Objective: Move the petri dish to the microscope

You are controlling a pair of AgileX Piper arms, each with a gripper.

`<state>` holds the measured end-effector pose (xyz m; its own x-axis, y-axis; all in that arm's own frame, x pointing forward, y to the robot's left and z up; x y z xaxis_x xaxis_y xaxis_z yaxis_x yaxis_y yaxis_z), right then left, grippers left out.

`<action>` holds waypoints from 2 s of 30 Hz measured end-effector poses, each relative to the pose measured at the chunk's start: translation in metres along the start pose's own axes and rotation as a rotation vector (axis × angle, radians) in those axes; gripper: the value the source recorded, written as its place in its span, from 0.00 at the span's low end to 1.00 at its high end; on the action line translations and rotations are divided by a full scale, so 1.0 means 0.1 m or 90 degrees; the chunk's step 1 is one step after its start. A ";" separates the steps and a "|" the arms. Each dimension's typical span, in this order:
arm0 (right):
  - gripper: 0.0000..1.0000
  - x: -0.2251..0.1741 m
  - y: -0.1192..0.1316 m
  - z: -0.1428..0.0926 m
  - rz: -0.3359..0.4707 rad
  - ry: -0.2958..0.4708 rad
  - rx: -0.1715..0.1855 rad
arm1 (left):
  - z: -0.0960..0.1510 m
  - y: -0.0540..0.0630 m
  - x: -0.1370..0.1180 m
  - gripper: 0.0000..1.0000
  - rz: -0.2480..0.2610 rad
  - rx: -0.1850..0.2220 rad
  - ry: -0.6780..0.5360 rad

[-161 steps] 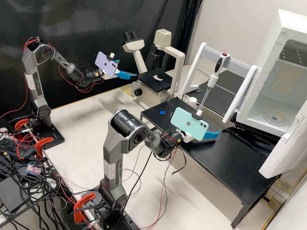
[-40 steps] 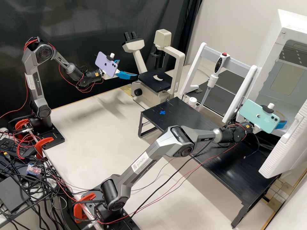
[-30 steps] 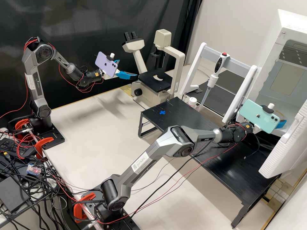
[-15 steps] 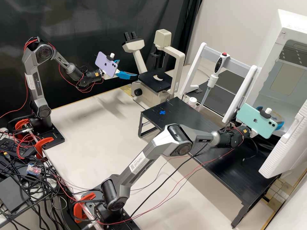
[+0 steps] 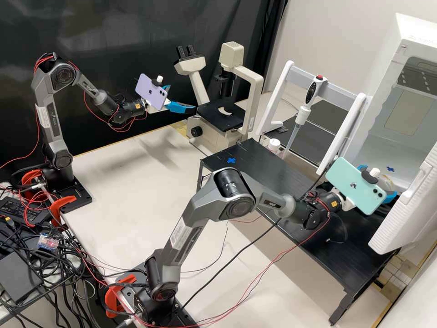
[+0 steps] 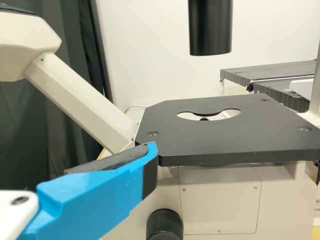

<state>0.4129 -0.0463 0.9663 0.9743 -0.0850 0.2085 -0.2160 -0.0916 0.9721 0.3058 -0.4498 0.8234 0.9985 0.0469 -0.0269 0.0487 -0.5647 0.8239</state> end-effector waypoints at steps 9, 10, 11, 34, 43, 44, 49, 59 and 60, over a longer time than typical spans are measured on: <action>0.00 -0.64 -0.05 -0.17 0.024 0.074 0.007 | 0.00 0.00 0.00 1.00 0.000 0.000 0.000; 0.00 -0.76 -0.08 -0.23 0.026 0.092 0.003 | 0.00 0.00 0.00 1.00 0.000 0.000 0.000; 0.00 -0.81 -0.10 -0.26 0.026 0.101 0.005 | 0.00 0.00 0.00 1.00 0.000 0.000 0.000; 0.00 -1.98 -1.55 -1.61 -0.235 0.399 -0.050 | 0.00 0.00 0.00 1.00 0.000 0.000 0.000; 0.00 -2.03 -2.09 -2.07 -0.278 0.427 -0.105 | 0.00 0.00 0.00 1.00 0.000 0.000 0.000; 0.00 -2.01 -2.17 -2.12 -0.287 0.422 -0.114 | 0.00 0.00 0.00 1.00 0.000 0.000 0.000; 0.00 -1.89 -2.52 -2.24 -0.335 0.402 -0.143 | 0.00 0.00 0.00 1.00 0.000 0.000 0.000; 0.00 -1.50 -2.99 -2.38 -0.403 0.338 -0.166 | 0.00 0.00 0.00 1.00 0.000 0.000 0.000; 0.00 -1.45 -3.03 -2.40 -0.408 0.331 -0.167 | 0.00 0.00 0.00 1.00 0.000 0.000 0.000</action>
<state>0.3524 0.2317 0.6675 0.8223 0.3752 -0.4279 0.3440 0.2714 0.8989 0.3058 -0.4498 0.8234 0.9985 0.0469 -0.0269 0.0487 -0.5647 0.8239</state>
